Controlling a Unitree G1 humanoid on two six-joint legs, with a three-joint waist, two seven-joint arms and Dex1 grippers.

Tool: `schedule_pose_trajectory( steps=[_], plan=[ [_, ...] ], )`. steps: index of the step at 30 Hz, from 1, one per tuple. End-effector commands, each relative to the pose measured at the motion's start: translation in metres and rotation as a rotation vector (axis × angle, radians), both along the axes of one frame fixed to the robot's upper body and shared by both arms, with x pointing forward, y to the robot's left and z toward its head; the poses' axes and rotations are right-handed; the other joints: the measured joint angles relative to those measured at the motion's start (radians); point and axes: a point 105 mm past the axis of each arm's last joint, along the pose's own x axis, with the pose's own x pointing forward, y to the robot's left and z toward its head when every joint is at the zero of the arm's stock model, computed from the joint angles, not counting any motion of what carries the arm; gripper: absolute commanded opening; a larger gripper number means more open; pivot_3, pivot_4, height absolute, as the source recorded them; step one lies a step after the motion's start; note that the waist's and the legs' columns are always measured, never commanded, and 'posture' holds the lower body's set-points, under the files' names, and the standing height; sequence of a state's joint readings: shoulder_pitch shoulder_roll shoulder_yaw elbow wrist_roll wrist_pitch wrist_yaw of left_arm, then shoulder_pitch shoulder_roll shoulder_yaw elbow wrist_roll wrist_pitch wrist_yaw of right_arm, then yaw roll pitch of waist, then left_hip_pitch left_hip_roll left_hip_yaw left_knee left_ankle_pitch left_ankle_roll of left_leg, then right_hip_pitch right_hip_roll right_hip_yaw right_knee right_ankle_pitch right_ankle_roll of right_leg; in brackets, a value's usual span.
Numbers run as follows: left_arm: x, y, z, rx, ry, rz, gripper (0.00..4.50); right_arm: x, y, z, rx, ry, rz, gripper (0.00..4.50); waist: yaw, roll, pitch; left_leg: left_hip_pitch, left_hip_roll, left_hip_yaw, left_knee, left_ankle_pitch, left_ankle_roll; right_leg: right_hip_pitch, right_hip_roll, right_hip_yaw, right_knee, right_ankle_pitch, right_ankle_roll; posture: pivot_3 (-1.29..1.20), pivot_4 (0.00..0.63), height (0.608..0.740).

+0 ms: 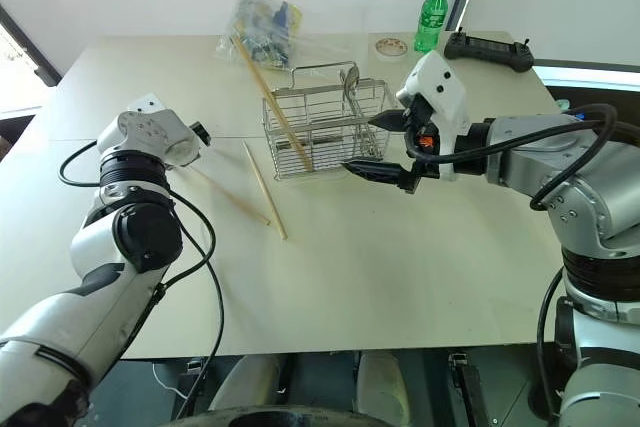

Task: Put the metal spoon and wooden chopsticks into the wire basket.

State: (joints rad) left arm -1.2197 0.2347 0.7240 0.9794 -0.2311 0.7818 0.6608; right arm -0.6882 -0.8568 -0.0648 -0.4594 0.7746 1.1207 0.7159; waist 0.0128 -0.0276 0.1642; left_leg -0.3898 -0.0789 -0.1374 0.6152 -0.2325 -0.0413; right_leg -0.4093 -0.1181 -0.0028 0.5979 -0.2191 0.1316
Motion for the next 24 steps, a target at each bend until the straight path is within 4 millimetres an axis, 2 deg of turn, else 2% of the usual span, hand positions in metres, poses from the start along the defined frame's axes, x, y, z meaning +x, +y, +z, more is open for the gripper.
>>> schedule_pose_trajectory(
  steps=[1,10,24],
  plan=[
    [0.004,-0.005,0.007,-0.014,-0.015,0.008,4.50,-0.008,-0.003,0.010,-0.001,-0.040,-0.003,4.46,0.000,0.000,0.000,0.000,0.000,0.000,0.000,0.000,0.000,0.000,0.000,0.000,0.000,0.000,0.000,0.00,0.150,0.713],
    [0.003,-0.018,0.007,-0.061,0.009,0.010,4.50,-0.011,-0.007,0.004,-0.024,-0.012,-0.011,4.46,0.001,0.000,0.000,0.000,0.000,0.000,0.000,0.000,0.000,0.000,0.000,0.000,0.000,0.000,0.001,0.00,0.150,0.713],
    [-0.004,-0.009,0.012,-0.017,0.052,0.031,4.50,-0.006,-0.007,-0.002,-0.021,-0.016,-0.027,4.46,0.000,0.000,0.000,0.000,0.000,0.000,0.000,0.000,0.000,0.000,0.000,0.000,0.000,0.001,0.001,0.00,0.150,0.713]
  ],
)
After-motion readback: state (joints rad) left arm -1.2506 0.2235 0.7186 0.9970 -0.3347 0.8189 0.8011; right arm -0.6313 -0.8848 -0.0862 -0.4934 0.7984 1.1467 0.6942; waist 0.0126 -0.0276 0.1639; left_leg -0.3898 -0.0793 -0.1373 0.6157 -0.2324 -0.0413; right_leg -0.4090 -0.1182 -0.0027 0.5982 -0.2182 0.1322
